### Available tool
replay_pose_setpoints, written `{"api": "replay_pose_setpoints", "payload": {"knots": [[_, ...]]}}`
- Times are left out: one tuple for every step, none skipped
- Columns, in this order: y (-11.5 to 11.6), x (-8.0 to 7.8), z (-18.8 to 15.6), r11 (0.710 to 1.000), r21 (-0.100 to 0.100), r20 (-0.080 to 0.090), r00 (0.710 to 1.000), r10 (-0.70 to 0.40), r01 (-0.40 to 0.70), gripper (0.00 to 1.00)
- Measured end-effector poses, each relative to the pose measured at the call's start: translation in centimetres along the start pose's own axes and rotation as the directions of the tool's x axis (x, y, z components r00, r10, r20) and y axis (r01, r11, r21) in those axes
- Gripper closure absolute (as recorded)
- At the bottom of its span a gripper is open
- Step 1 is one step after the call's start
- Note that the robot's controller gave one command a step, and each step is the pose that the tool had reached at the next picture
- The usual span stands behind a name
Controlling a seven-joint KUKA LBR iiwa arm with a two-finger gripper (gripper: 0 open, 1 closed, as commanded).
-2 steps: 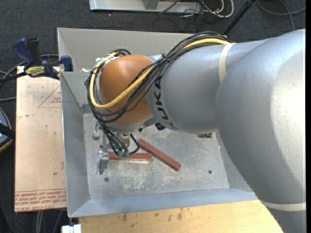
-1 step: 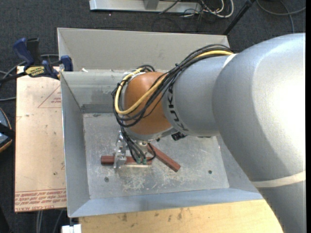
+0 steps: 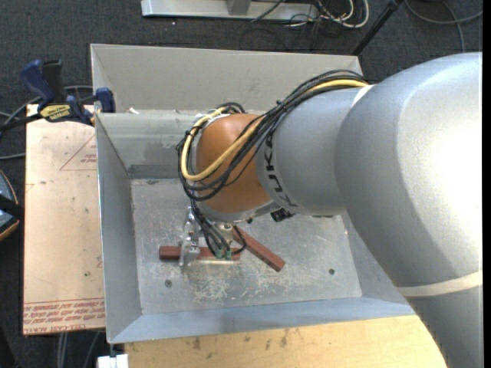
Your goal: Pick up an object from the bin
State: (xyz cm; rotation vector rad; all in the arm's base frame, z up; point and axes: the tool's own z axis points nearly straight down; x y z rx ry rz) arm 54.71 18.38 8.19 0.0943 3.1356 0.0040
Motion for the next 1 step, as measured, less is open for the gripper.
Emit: {"api": "replay_pose_setpoints", "payload": {"knots": [[1.57,0.72,-16.08,0.999,-0.001,0.001,0.999,0.049,-0.049,1.00]]}}
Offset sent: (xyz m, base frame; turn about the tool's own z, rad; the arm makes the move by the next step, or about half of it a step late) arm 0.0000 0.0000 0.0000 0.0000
